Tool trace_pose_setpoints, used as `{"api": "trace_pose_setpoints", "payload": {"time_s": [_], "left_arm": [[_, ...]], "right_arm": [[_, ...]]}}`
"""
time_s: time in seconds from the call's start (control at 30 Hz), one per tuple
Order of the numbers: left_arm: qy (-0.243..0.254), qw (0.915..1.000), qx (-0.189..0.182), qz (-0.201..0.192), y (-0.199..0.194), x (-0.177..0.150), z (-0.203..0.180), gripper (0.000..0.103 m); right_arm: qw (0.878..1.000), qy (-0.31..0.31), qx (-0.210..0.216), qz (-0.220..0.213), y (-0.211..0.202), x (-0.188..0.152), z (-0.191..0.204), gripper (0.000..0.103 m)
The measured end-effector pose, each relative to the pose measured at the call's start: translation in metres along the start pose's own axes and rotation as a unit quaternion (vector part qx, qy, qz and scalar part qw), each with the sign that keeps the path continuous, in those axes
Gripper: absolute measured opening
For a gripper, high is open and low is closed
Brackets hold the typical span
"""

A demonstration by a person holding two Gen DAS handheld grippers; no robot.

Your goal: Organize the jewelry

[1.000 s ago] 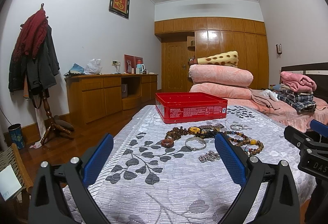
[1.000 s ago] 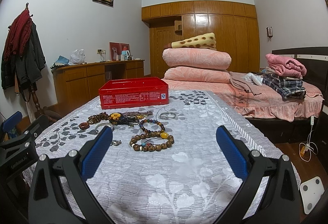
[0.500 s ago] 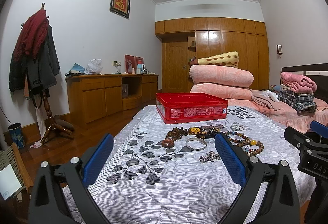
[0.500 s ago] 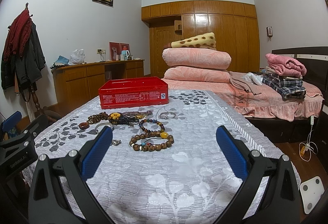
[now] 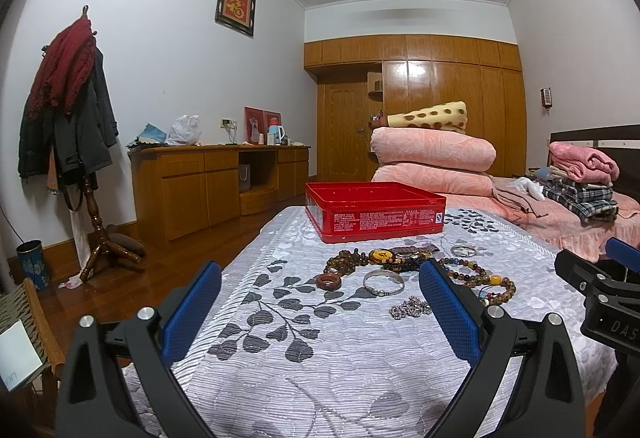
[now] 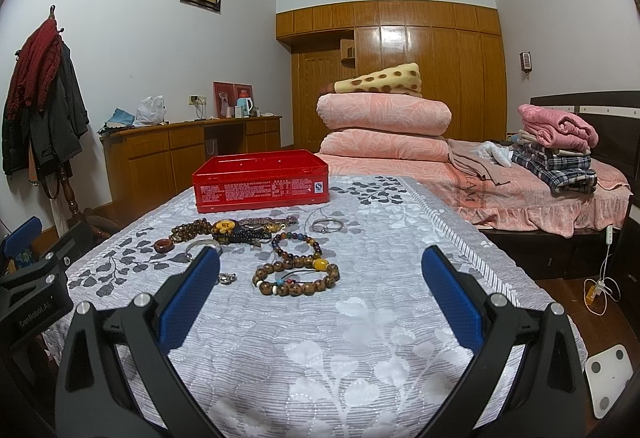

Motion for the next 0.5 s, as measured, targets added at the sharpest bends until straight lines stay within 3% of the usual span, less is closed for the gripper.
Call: {"api": "trace_pose_setpoints", "payload": {"time_s": [0.5], "left_arm": [[-0.001,1.0000,0.000,0.000,0.0000,0.0000,0.0000,0.097]], "right_arm": [[1.000,0.000,0.000,0.001,0.0014,-0.0009,0.0000,0.098]]}}
Point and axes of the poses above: each gripper's, at about its wrist camera, not at the fingertips, and y roughly the way its jaws point, z to its left, x to its top, the point moved 5 cm from there along y, roughly the way its jaws point, and after that the axes turned 11 degrees about -x, right-handed, at the moved point
